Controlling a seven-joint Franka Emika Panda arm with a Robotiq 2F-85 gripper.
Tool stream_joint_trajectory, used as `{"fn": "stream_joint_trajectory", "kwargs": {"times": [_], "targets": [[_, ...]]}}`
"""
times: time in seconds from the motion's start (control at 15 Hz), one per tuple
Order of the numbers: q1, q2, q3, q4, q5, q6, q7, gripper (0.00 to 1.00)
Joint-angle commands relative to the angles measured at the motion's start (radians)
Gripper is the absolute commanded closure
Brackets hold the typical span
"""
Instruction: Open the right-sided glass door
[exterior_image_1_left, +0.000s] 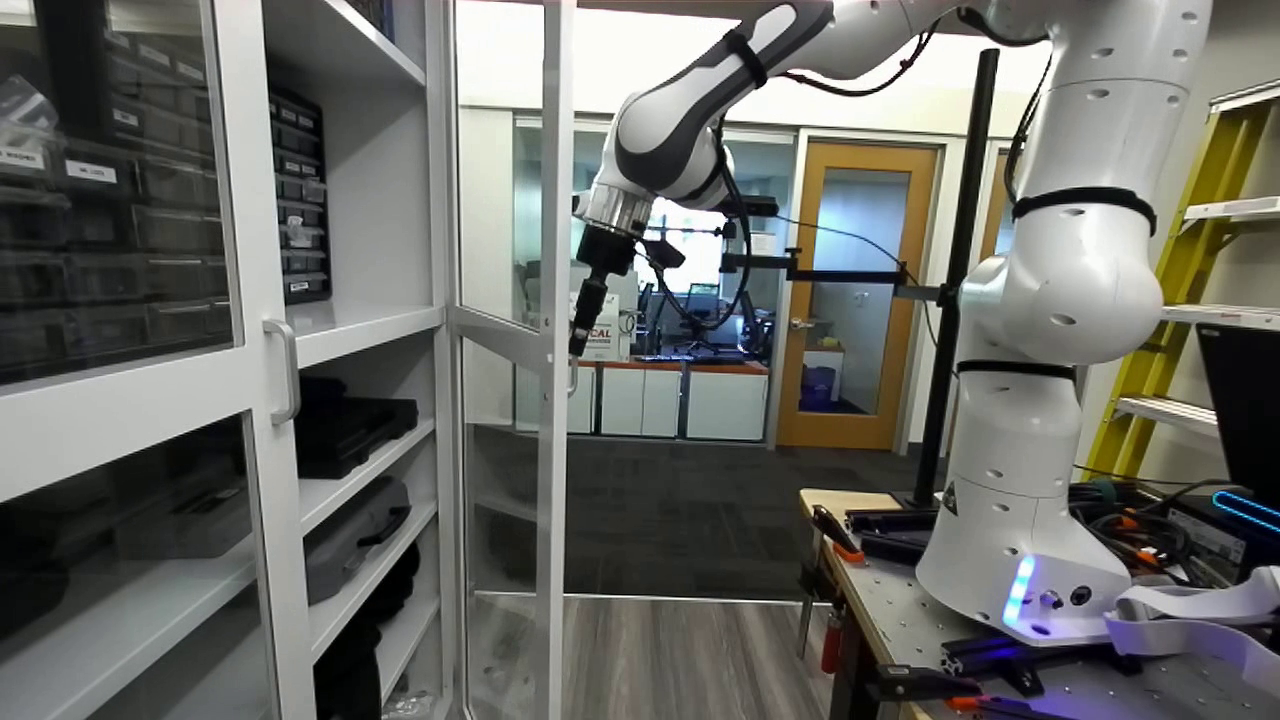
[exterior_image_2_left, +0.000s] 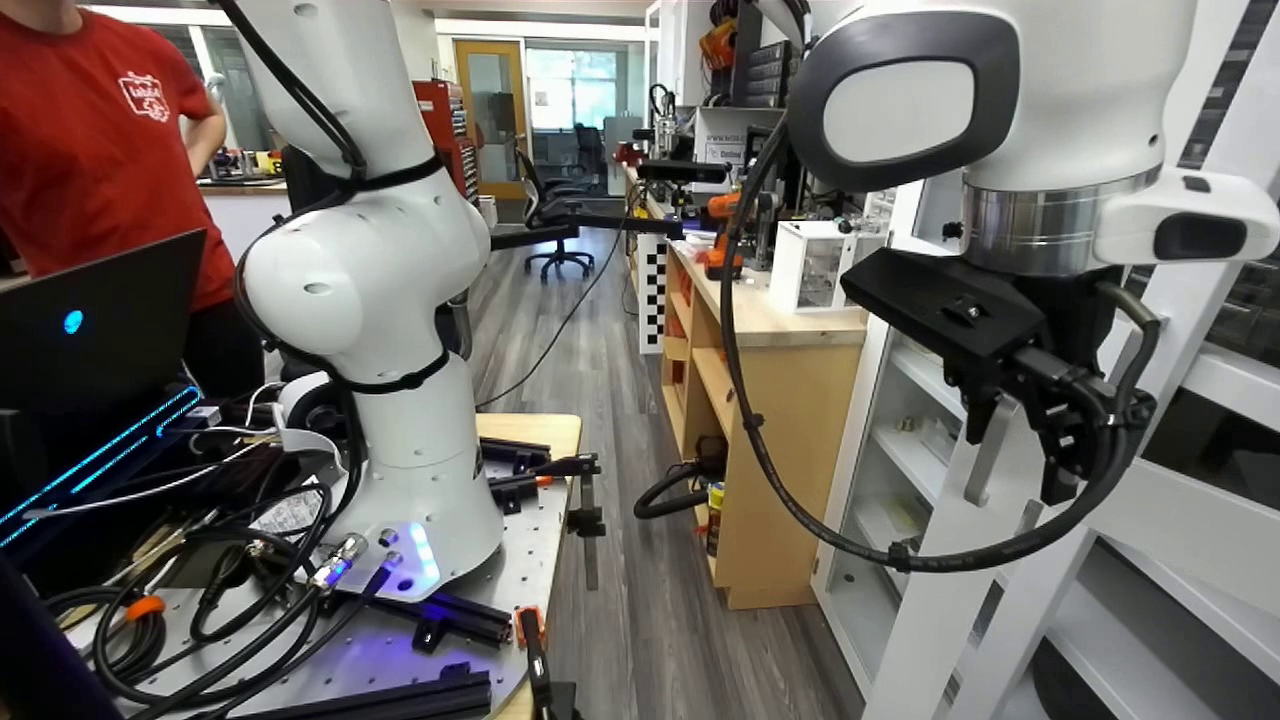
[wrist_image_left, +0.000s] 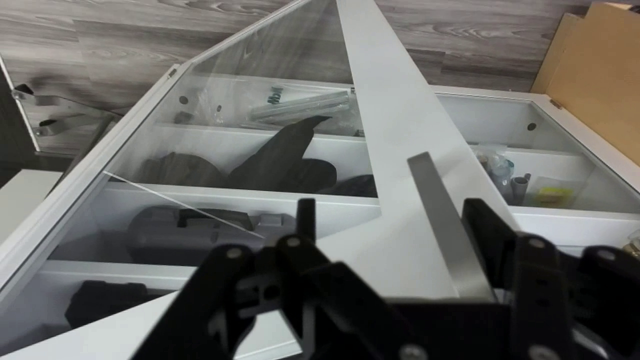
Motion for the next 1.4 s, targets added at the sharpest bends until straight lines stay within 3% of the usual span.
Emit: {"fn": "stream_joint_trajectory", "kwargs": {"times": [0.0,0.8,1.33], "targets": [[-0.013,-0.061,-0.061,0.016,-0.078,-0.012,0.015,0.01],[-0.011,-0.074,-0.09,0.021,-0.165,-0.049,0.017,0.0],[0.018,-0.033,-0.079,-0.01,-0.142,-0.049,0.005,0.0]]}}
